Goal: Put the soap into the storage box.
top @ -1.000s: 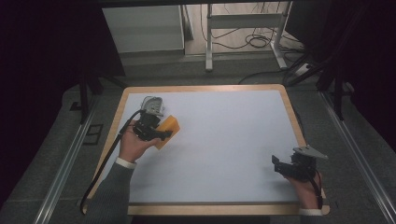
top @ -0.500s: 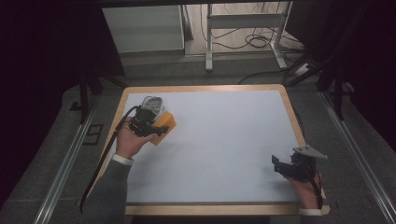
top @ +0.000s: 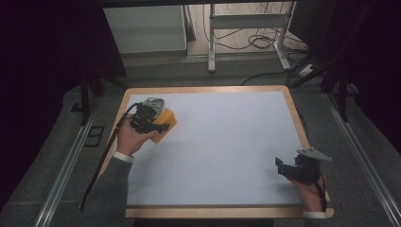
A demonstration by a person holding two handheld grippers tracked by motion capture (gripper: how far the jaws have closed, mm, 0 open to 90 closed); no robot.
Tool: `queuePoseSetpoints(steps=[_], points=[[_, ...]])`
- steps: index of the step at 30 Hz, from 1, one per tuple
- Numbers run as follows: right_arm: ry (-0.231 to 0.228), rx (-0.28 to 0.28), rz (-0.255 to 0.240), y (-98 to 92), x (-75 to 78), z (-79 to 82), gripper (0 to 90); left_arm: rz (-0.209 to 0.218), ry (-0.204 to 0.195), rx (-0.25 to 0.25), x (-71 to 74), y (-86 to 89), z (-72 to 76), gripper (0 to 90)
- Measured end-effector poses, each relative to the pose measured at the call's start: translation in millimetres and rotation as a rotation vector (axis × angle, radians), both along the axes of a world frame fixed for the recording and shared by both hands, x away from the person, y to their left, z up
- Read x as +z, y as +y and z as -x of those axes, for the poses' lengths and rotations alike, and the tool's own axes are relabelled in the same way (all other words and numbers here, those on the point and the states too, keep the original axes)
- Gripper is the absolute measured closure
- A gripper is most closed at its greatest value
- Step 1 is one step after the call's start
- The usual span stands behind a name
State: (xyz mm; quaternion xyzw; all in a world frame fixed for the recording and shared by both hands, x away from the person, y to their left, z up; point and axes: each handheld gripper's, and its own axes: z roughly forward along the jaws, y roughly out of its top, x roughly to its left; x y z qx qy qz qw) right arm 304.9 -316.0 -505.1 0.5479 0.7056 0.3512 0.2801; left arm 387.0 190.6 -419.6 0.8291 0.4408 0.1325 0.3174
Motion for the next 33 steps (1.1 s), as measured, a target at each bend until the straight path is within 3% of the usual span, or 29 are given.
queuePoseSetpoints(steps=[20,33], points=[[0.0,0.0,0.002,0.6,-0.1,-0.1,8.9,-0.01,0.012,0.059,4.0,10.5,-26.0,61.2],[0.002,0.003,0.003,1.2,-0.2,0.0,8.8,0.029,0.044,0.123,5.5,24.8,-48.5,61.2]])
